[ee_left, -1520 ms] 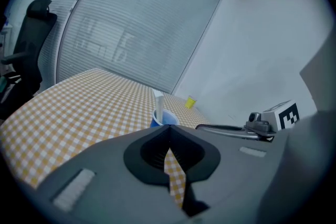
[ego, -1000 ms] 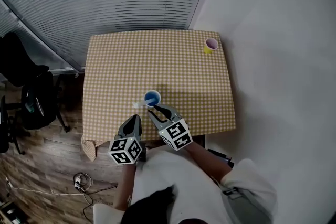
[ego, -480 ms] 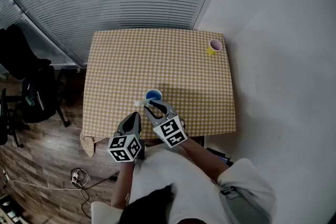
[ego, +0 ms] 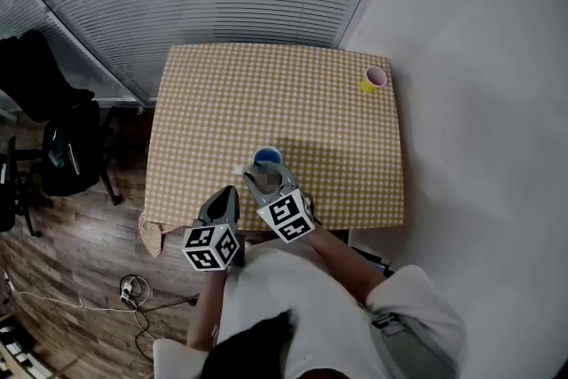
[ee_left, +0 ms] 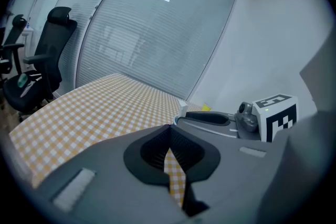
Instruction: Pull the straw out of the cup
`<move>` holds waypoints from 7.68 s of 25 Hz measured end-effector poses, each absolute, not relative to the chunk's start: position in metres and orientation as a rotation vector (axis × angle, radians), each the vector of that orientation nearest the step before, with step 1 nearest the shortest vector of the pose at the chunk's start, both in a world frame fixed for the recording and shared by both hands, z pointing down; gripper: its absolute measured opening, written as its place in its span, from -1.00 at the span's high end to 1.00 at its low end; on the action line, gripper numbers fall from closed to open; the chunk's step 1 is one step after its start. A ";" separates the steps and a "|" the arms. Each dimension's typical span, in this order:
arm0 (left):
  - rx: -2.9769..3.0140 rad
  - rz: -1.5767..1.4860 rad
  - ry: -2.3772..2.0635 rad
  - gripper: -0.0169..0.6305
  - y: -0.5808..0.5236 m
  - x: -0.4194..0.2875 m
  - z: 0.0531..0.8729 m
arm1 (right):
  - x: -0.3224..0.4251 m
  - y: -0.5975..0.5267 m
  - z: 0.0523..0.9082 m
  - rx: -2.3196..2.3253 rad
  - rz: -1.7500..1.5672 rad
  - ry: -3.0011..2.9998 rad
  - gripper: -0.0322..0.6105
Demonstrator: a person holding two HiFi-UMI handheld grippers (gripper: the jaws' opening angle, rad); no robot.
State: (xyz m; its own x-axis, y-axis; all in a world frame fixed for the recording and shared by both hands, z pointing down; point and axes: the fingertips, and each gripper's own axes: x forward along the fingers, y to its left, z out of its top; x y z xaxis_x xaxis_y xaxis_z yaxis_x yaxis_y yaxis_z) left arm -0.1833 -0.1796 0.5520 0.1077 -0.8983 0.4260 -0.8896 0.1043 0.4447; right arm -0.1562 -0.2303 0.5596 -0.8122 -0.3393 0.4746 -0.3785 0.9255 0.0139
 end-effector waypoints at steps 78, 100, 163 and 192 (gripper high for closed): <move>1.780 -0.085 -1.707 0.91 -0.181 -0.182 0.559 | -0.115 -0.257 0.480 0.784 0.217 -2.826 0.72; 1.855 -0.081 -1.599 0.91 -0.190 -0.149 0.559 | -0.013 -0.277 0.483 1.088 0.563 -2.714 0.72; 1.755 -0.036 -1.509 0.91 -0.171 -0.116 0.587 | 0.022 -0.275 0.636 0.929 1.173 -2.098 0.72; 1.759 -0.027 -1.539 0.91 -0.164 -0.126 0.585 | 0.020 -0.271 0.663 0.971 1.122 -2.038 0.70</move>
State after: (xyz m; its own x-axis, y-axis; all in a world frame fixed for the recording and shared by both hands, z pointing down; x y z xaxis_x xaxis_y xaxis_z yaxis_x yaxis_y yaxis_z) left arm -0.1262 -0.1640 0.5846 0.2654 -0.8476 0.4596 -0.8310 0.0406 0.5548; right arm 0.0196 -0.2709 0.6631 -0.5447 -0.3061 0.7807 -0.8235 0.3714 -0.4289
